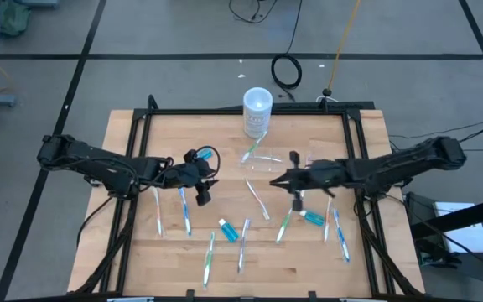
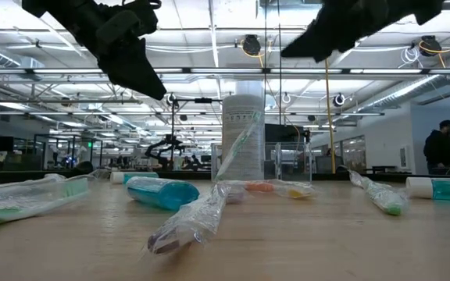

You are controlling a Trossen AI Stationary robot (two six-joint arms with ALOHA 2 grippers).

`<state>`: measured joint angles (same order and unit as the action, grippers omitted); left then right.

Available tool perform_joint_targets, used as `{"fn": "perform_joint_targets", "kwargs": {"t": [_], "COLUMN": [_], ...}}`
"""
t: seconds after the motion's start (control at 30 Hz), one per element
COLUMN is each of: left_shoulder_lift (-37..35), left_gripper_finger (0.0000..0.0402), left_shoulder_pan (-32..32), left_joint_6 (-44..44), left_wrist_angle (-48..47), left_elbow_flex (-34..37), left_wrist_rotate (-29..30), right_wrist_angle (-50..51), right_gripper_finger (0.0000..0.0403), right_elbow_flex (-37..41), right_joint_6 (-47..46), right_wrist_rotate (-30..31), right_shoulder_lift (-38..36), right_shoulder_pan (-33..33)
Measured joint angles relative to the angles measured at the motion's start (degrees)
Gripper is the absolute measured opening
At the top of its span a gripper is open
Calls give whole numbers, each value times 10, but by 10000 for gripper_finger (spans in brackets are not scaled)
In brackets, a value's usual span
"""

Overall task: Pick & Place toothbrushing station
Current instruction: Put the bottom right mouthwash into the transparent organizer

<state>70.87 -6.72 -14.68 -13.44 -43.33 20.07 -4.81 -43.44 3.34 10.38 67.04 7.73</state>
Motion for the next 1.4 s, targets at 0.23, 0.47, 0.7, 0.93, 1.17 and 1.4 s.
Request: {"fn": "perform_joint_targets", "kwargs": {"t": [0.23, 0.47, 0.7, 0.93, 1.17, 1.4], "left_shoulder_lift": [0, 0, 0, 0, 0, 0], "left_gripper_finger": [170, 170, 170, 170, 170, 170], "left_shoulder_pan": [0, 0, 0, 0, 0, 0], "left_joint_6": [22, 25, 21, 21, 25, 25], "left_wrist_angle": [-2, -1, 0, 0, 0, 0], "left_elbow_flex": [0, 0, 0, 0, 0, 0], "left_wrist_rotate": [-36, -36, -36, -36, -36, -36], "right_wrist_angle": [186, 356, 305, 180, 172, 136], "right_gripper_finger": [95, 153, 173, 196, 199, 174], "right_elbow_flex": [-20, -15, 41, 127, 165, 189], "right_joint_6": [-142, -339, -427, -468, -445, -421], "right_wrist_rotate": [6, -105, -103, -105, -104, -103], "right_shoulder_lift": [33, 33, 33, 32, 32, 31], "right_shoulder_pan": [3, 44, 93, 105, 112, 112]}}
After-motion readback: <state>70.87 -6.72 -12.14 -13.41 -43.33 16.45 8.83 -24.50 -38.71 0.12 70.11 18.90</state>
